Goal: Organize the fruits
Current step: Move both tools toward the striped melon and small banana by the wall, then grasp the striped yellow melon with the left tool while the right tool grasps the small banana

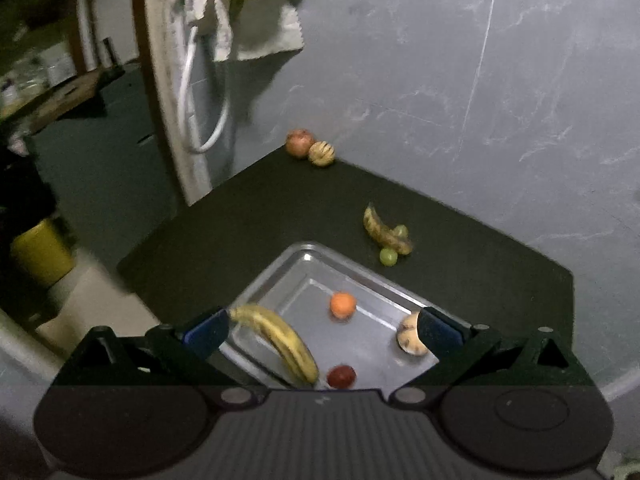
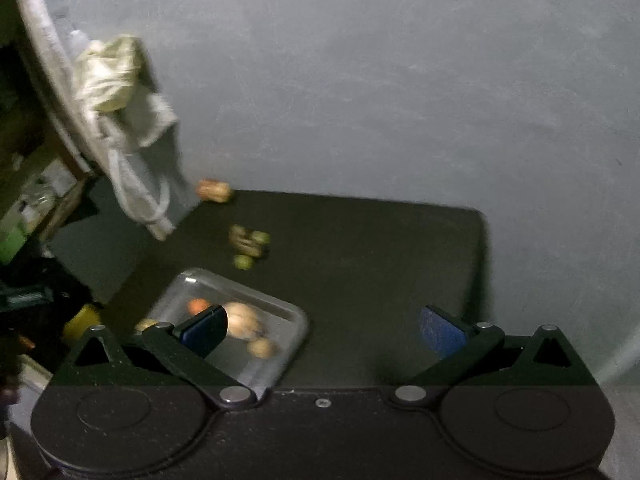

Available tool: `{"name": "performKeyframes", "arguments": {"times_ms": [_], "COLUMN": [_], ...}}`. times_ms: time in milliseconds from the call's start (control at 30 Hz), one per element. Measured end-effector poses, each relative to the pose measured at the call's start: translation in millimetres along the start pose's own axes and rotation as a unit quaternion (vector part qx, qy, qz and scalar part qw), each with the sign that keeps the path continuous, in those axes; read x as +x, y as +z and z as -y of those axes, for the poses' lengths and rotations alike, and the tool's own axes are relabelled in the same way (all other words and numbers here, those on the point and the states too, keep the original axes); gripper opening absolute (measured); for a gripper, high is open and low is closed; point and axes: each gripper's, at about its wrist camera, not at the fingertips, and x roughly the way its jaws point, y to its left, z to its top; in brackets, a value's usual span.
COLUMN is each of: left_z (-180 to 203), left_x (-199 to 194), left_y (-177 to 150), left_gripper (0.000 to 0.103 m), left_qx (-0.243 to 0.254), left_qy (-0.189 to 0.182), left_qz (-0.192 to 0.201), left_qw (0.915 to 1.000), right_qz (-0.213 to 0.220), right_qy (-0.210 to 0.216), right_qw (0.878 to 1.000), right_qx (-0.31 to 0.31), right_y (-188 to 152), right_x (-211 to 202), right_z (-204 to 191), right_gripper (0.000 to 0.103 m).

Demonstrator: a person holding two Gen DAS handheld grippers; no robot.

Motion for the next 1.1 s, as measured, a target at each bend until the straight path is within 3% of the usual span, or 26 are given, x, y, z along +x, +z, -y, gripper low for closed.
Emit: {"name": "performKeyframes", "arguments": {"times_ms": [133,267,400,667,800,867,967,1100], "left_z": [-46,-90,-128,-146,-144,-146,-154,-160], "left_x": [14,12,12,12,16,22,37,78], "left_y": [15,43,69,103,115,123,141,167], "left_gripper": [0.102,0.102,0.102,0.102,0.102,0.102,0.102,0.102], "left_qx": [0.028,0.035,-0.002,-0.061,-0.065,-0.072,-0.065,-0.031], "left_qy": [-0.021,-0.022,-0.003,-0.002,-0.002,-0.004,0.000,0.003], "left_qz": [-0.006,0.017,0.037,0.040,0.041,0.030,0.028,0.018], "left_qw": [0.9994,0.9990,0.9993,0.9974,0.9970,0.9969,0.9975,0.9993], "right_qz": [0.027,0.062,0.083,0.127,0.113,0.116,0.126,0.135], "right_qy": [0.033,0.027,0.051,0.104,0.090,0.086,0.039,0.008], "right_qw": [0.999,0.998,0.995,0.982,0.984,0.987,0.991,0.990], "right_qx": [0.005,0.008,0.035,0.091,0.104,0.077,0.029,0.031], "right_y": [38,72,106,134,134,134,127,113], "right_x": [-12,-14,-2,34,65,81,110,157], "right_z": [-47,-82,-105,-124,-134,-144,-160,-176], "right_gripper": [0.102,0.102,0.102,0.102,0.102,0.102,0.102,0.102]}}
